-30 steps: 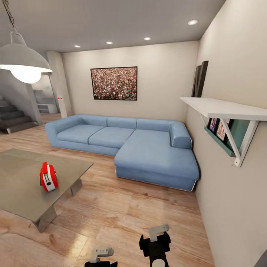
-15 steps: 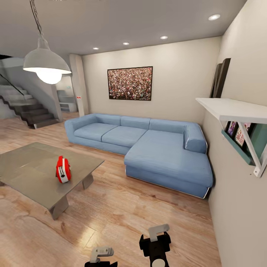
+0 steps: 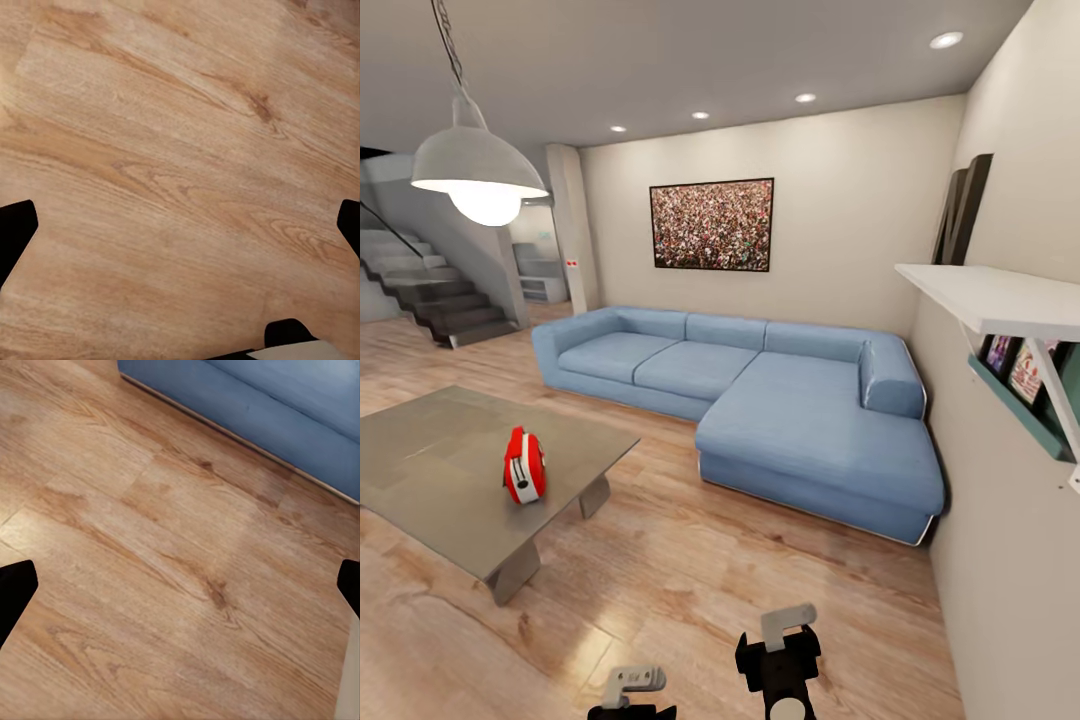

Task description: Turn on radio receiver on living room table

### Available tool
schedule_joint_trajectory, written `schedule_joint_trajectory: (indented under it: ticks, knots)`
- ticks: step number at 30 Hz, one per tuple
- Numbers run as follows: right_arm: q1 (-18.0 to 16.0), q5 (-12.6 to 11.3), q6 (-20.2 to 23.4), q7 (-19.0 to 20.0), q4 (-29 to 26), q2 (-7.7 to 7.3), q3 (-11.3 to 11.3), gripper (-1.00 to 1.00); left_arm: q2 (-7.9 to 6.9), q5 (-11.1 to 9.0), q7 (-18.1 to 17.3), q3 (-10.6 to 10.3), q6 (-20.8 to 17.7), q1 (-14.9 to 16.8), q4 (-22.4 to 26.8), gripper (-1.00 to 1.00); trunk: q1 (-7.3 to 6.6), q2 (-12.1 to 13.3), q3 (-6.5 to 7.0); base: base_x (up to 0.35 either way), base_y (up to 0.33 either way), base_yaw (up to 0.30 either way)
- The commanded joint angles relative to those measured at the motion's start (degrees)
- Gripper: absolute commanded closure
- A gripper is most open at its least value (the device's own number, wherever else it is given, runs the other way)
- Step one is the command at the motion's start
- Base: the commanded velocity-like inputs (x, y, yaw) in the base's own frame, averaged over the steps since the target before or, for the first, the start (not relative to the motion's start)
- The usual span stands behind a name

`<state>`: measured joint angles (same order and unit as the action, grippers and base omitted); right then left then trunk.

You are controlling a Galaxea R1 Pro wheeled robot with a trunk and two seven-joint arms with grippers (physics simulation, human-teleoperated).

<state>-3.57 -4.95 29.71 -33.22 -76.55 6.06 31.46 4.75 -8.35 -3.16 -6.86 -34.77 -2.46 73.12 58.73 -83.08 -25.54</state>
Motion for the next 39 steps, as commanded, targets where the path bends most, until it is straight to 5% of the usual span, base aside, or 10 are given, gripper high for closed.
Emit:
schedule_joint_trajectory:
  ticks: [1, 14, 30, 39]
  knots:
    - [0.02, 0.0, 0.0, 0.0, 0.0, 0.0, 0.0, -1.0, 0.0, 0.0, 0.0, 0.0, 0.02, 0.0, 0.0, -1.0, 0.0, 0.0, 0.0, 0.049, 0.002, 0.0]
    - [0.01, 0.02, 0.0, 0.0, 0.0, 0.0, 0.07, -1.0, -0.01, 0.0, 0.0, 0.0, -0.04, 0.0, 0.0, -1.0, 0.0, 0.0, 0.0, 0.029, 0.0, 0.018]
    - [0.05, -0.02, 0.01, 0.0, 0.0, 0.0, 0.09, -1.0, -0.03, 0.04, 0.0, 0.0, -0.04, 0.0, 0.0, -1.0, 0.0, 0.0, 0.0, 0.315, 0.0, 0.253]
    - [0.04, -0.06, 0.0, 0.0, 0.0, 0.0, 0.09, -1.0, -0.01, 0.02, 0.06, 0.09, 0.05, 0.0, 0.0, -1.0, 0.0, 0.0, 0.0, 0.091, 0.0, 0.048]
